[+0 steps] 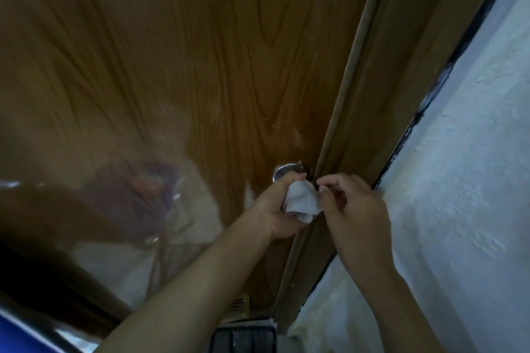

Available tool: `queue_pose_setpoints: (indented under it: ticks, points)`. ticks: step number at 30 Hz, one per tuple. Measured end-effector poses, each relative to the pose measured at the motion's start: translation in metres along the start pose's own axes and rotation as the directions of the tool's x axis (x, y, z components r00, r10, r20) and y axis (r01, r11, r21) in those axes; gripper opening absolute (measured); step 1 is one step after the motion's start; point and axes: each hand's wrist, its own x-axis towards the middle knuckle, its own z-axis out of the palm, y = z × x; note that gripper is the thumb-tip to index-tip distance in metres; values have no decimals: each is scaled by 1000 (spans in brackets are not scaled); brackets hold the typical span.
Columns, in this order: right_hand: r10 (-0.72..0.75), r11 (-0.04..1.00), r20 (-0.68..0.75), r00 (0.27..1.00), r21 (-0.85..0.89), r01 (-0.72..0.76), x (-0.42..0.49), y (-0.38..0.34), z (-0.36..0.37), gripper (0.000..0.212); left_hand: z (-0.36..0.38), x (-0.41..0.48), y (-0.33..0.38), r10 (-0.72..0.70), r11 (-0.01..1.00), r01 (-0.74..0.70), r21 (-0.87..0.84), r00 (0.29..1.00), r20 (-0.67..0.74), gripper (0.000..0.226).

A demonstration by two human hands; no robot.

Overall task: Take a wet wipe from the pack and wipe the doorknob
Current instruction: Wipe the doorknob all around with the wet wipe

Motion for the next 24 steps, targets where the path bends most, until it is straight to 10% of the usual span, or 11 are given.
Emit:
queue_pose_setpoints:
  ticks: [7, 15, 24]
  points:
    - [50, 997, 23, 998, 57, -51, -3, 5, 5, 14, -8, 7, -17, 128, 992, -122, -40, 960, 248, 26]
    - [60, 998, -20, 998, -16, -61, -3, 4, 15, 24, -2, 6, 5, 58, 988, -58, 140, 998, 3, 9]
    - [33, 998, 49, 998, -52, -30, -5, 2, 18, 26, -4, 1, -7, 29, 992, -38, 123, 996, 80, 18]
